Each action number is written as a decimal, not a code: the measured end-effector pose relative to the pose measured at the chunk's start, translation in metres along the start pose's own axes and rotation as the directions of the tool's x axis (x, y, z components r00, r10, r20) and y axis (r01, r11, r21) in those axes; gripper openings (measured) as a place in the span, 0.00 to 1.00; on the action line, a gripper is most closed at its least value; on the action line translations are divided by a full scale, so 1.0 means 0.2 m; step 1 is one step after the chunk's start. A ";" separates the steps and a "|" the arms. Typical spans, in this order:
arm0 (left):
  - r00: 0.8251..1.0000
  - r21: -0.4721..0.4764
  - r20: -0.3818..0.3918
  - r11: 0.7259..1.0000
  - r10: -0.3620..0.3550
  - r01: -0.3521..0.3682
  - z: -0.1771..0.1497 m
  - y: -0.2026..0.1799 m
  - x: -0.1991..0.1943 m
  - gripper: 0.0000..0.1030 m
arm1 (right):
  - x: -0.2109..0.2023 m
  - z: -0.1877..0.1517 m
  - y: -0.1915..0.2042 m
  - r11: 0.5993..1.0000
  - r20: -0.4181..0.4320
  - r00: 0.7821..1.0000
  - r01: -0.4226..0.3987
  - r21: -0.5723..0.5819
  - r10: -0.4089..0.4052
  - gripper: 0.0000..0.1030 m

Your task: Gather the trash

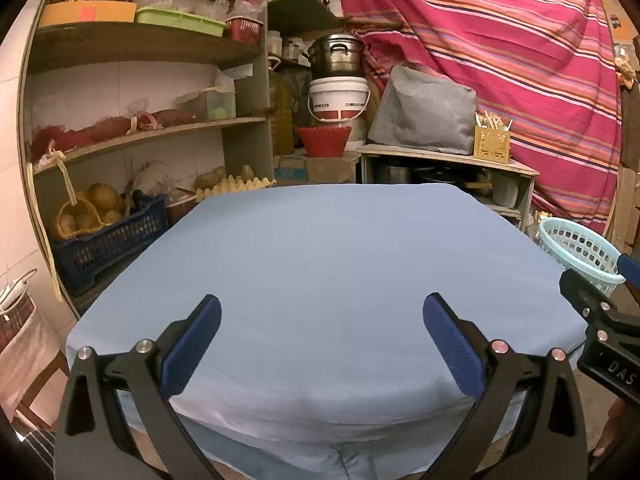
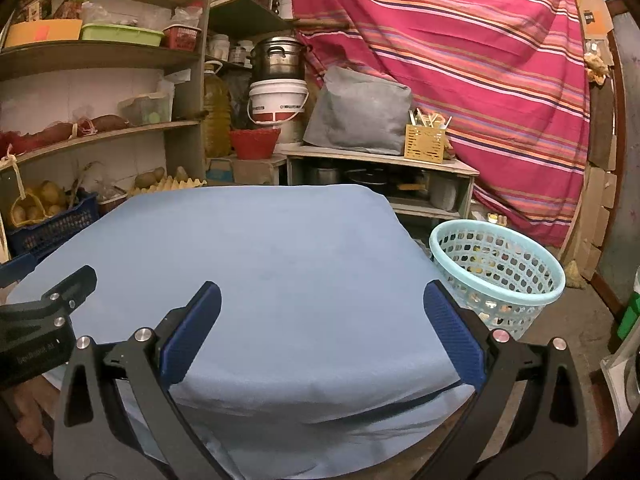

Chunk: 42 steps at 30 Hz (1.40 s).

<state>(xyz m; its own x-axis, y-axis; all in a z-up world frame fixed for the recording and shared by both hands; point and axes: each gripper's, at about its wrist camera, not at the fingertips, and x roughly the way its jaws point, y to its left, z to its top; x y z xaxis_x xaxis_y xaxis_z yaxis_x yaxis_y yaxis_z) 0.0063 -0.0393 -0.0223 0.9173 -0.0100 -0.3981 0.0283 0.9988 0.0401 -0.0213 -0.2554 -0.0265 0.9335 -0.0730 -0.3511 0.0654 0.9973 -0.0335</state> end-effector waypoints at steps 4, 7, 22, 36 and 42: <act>1.000 0.006 0.008 1.000 0.005 -0.005 0.00 0.00 0.00 0.96 | 0.00 0.00 0.01 1.000 0.004 1.000 0.001 -0.003 -0.001 0.96; 1.000 0.004 0.011 1.000 0.010 -0.010 0.00 0.00 0.00 0.96 | 0.00 0.00 0.00 1.000 0.008 1.000 0.001 -0.003 -0.001 0.96; 1.000 0.010 0.021 1.000 0.013 -0.013 0.01 0.01 -0.01 0.96 | 0.00 0.00 0.01 1.000 0.010 1.000 0.009 0.003 -0.009 0.96; 0.999 0.011 0.040 1.000 0.016 -0.017 0.02 0.02 -0.02 0.96 | -0.01 0.00 0.00 1.000 0.020 1.000 0.013 0.003 -0.013 0.96; 0.999 0.010 0.040 1.000 0.019 -0.020 0.02 0.01 -0.02 0.96 | 0.00 0.00 -0.01 1.000 0.021 1.000 0.016 0.003 -0.016 0.96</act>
<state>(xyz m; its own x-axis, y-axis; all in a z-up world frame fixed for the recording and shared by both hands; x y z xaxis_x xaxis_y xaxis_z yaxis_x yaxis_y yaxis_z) 0.0033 -0.0369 -0.0173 0.9326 0.0072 -0.3608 0.0144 0.9983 0.0572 -0.0224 -0.2569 -0.0267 0.9394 -0.0889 -0.3311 0.0815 0.9960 -0.0365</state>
